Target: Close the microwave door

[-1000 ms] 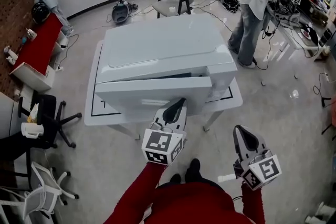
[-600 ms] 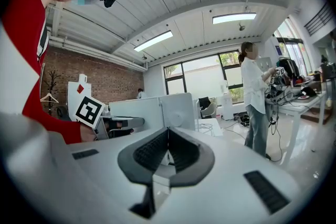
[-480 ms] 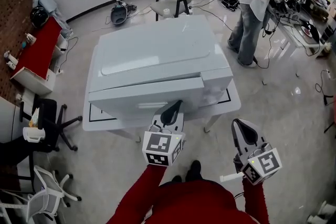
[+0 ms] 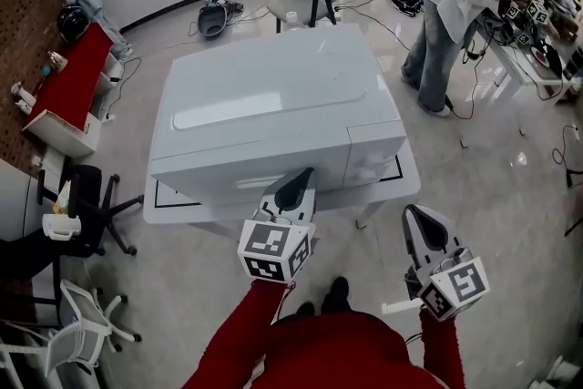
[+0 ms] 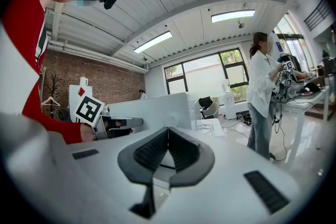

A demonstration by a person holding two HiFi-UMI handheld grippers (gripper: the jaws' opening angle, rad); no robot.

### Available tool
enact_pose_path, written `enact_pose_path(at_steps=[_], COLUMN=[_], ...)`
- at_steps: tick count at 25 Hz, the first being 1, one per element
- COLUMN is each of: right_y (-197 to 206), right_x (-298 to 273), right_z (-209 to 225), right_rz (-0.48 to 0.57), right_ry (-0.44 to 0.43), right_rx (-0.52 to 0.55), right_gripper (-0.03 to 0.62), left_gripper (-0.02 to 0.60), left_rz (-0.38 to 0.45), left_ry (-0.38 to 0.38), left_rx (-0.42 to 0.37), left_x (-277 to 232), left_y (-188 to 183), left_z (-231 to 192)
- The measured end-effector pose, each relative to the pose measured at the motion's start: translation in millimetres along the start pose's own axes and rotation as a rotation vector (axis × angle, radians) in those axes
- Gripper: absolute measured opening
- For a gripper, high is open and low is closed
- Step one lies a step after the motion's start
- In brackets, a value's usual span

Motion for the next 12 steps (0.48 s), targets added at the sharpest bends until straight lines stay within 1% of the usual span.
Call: enact_pose_path(at_steps=[4,6,8,9,11,12], right_y=[2,2,0,-3,-9,-11], right_x=[0,-1,-1,-2,-2,-2], right_z=[1,2,0,-2,-8,-11], right_rz=[-0.004,-0.002,0.027,0.053,0.089,0.100], right_ry=[-0.018,-0.027,-0.050,-0.068,-0.103,-0.120], right_rx=[0.001,0.004,0.013,0.022,0.044,0.055], right_gripper=[0.012,0.013,0.012,0.013,0.014,0.014], left_gripper=[0.006,0.006,0.006,0.006,0.006,0.006], left_rz=[0.001,0.032,0.091,0.120,0.153,0.160], left_ry=[-0.003,0.015,0.085,0.130,0.205,0.229], left_rx=[0.001,0.020,0.034,0.024,-0.022,-0.049], left_x=[-2,-1,6,12,26,34], left_y=[1,0,-6,-10,-16,-18], left_z=[1,0,4,9,20,25])
Point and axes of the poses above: the fingertips, and each gripper's own axes: x backward along the fingers, z to its right, y out of its underside, the point moved 7 cm from there along x, backward along the fingers, and after that the axes turned 8 degrees about -x, right-handed, at the moved point
